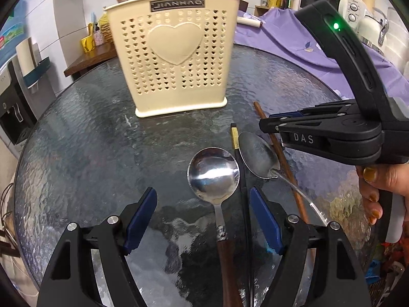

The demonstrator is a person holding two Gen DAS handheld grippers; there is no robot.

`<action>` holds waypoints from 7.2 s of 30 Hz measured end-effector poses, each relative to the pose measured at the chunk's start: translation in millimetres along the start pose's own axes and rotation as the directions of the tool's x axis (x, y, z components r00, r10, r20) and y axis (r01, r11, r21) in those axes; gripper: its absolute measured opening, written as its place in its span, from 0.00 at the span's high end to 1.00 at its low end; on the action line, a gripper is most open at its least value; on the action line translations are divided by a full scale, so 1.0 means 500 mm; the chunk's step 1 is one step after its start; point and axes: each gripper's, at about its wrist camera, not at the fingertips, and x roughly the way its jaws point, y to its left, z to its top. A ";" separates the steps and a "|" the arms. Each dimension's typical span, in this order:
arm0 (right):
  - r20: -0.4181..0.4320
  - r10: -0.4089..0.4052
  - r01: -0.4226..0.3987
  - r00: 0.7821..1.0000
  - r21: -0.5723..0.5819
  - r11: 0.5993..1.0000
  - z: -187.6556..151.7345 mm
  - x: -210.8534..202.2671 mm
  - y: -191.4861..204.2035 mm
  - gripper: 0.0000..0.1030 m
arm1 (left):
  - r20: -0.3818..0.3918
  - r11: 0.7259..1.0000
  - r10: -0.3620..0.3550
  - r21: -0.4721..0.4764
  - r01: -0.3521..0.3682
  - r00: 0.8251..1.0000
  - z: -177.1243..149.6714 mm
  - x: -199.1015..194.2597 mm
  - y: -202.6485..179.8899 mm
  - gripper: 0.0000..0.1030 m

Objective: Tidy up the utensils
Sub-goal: 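Grasp a brown chopstick with the right tool while the left tool grasps a metal spoon, then carry the chopstick and spoon over the holder and drop them in, then grasp a metal spoon with the right tool while the left tool grasps a black chopstick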

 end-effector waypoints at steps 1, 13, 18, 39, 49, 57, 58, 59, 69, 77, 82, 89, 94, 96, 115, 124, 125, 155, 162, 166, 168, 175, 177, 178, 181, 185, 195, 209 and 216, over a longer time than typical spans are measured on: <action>-0.001 0.000 0.000 1.000 -0.002 1.000 0.001 0.001 -0.003 0.89 | -0.002 1.000 0.001 0.002 -0.001 1.000 0.000 0.002 -0.001 0.29; 0.002 -0.004 0.004 1.000 0.003 1.000 0.004 0.005 -0.036 0.91 | -0.030 0.999 -0.004 -0.036 0.003 1.000 0.015 0.035 0.001 0.35; 0.002 -0.006 0.006 1.000 0.003 1.000 0.010 0.009 -0.044 0.91 | -0.033 0.999 0.003 -0.039 -0.005 0.999 0.021 0.042 -0.005 0.39; 0.050 -0.002 -0.001 0.999 0.057 0.998 0.035 -0.006 -0.062 0.92 | 0.022 0.996 -0.031 -0.085 0.032 0.999 0.050 0.008 0.022 0.55; 0.254 0.028 -0.053 0.967 0.092 0.994 0.043 -0.121 -0.098 0.92 | 0.115 0.993 -0.031 -0.107 0.043 0.993 0.067 -0.058 0.049 0.55; 0.388 0.042 -0.072 0.920 0.063 0.995 0.042 -0.227 -0.111 0.92 | 0.173 0.993 -0.023 -0.107 0.042 0.985 0.082 -0.105 0.054 0.55; 0.401 0.053 -0.084 0.914 0.061 0.995 0.041 -0.239 -0.112 0.92 | 0.181 0.993 -0.021 -0.108 0.041 0.983 0.083 -0.111 0.055 0.55; 0.411 0.066 -0.097 0.909 0.057 0.994 0.037 -0.254 -0.111 0.92 | 0.188 0.993 -0.019 -0.108 0.040 0.982 0.084 -0.117 0.055 0.55; 0.466 0.120 -0.150 0.877 0.028 0.988 0.025 -0.329 -0.108 0.92 | 0.246 0.994 -0.015 -0.103 0.042 0.969 0.090 -0.169 0.063 0.55; 0.496 0.131 -0.150 0.858 0.000 0.989 0.027 -0.365 -0.096 0.93 | 0.267 0.992 -0.034 -0.106 0.065 0.963 0.107 -0.191 0.072 0.55; 0.505 0.134 -0.151 0.853 -0.007 0.989 0.038 -0.373 -0.093 0.93 | 0.279 0.992 -0.039 -0.107 0.071 0.960 0.119 -0.198 0.077 0.55; 0.503 0.160 -0.168 0.849 -0.031 0.985 0.073 -0.389 -0.083 0.93 | 0.283 0.991 -0.052 -0.105 0.085 0.958 0.144 -0.206 0.090 0.55; 0.477 0.217 -0.229 0.852 -0.036 0.973 0.121 -0.406 -0.087 0.93 | 0.283 0.989 -0.070 -0.103 0.103 0.957 0.175 -0.221 0.104 0.55; 0.469 0.237 -0.247 0.851 -0.040 0.968 0.142 -0.420 -0.083 0.93 | 0.293 0.991 -0.065 -0.095 0.097 0.954 0.195 -0.236 0.109 0.56; 0.604 0.177 -0.206 0.777 -0.021 0.978 0.372 -0.525 -0.036 0.93 | 0.409 0.973 0.021 -0.220 0.076 0.912 0.465 -0.286 0.178 0.56; 0.532 0.174 -0.206 0.829 0.002 0.978 0.344 -0.376 -0.027 0.93 | 0.328 0.978 0.067 -0.207 0.002 0.942 0.417 -0.184 0.174 0.56; 0.523 0.176 -0.209 0.834 0.005 0.978 0.341 -0.364 -0.027 0.93 | 0.321 0.979 0.073 -0.204 -0.006 0.944 0.410 -0.175 0.172 0.56; 0.496 0.128 -0.174 0.859 0.047 0.984 0.279 -0.280 -0.052 0.50 | 0.316 0.988 0.083 -0.150 -0.037 0.945 0.336 -0.142 0.143 0.33; 0.506 0.105 -0.101 0.856 -0.036 0.994 0.192 -0.310 -0.028 0.43 | 0.362 0.985 0.097 -0.169 -0.037 0.927 0.248 -0.187 0.141 0.14; 0.413 0.104 -0.073 0.905 -0.089 0.993 0.103 -0.272 -0.008 0.43 | 0.318 0.983 0.113 -0.171 -0.060 0.941 0.178 -0.168 0.136 0.14; 0.366 0.090 -0.054 0.926 -0.107 0.993 0.066 -0.246 0.001 0.43 | 0.279 0.983 0.123 -0.162 -0.080 0.952 0.145 -0.148 0.132 0.14; 0.148 0.054 -0.039 0.988 -0.101 0.994 -0.062 -0.122 0.024 0.43 | 0.162 0.979 0.103 -0.189 -0.072 0.981 0.041 -0.089 0.128 0.14; 0.113 0.047 -0.036 0.993 -0.097 0.995 -0.086 -0.104 0.031 0.43 | 0.141 0.979 0.098 -0.192 -0.069 0.985 0.024 -0.080 0.128 0.14; 0.104 0.044 -0.034 0.994 -0.099 0.994 -0.092 -0.099 0.036 0.43 | 0.131 0.979 0.108 -0.189 -0.082 0.986 0.016 -0.077 0.127 0.14; 0.080 0.021 -0.013 0.997 -0.107 0.994 -0.104 -0.087 0.050 0.43 | 0.110 0.981 0.115 -0.171 -0.096 0.987 0.000 -0.069 0.116 0.14; 0.054 -0.002 0.008 0.999 -0.108 0.994 -0.113 -0.064 0.063 0.43 | 0.093 0.981 0.102 -0.174 -0.085 0.990 -0.019 -0.060 0.112 0.14; 0.051 0.011 -0.008 0.999 -0.072 0.997 -0.088 -0.039 0.064 0.49 | 0.076 0.982 0.114 -0.163 -0.101 0.991 -0.032 -0.060 0.111 0.14; 0.082 0.025 -0.023 0.996 -0.020 1.000 -0.074 -0.054 0.008 0.63 | 0.045 0.999 0.044 -0.033 -0.043 0.998 -0.004 -0.025 0.023 0.18; 0.114 0.002 -0.008 0.994 0.048 0.999 -0.067 -0.084 -0.056 0.63 | -0.025 0.999 -0.028 0.024 0.029 0.999 0.039 0.022 -0.019 0.44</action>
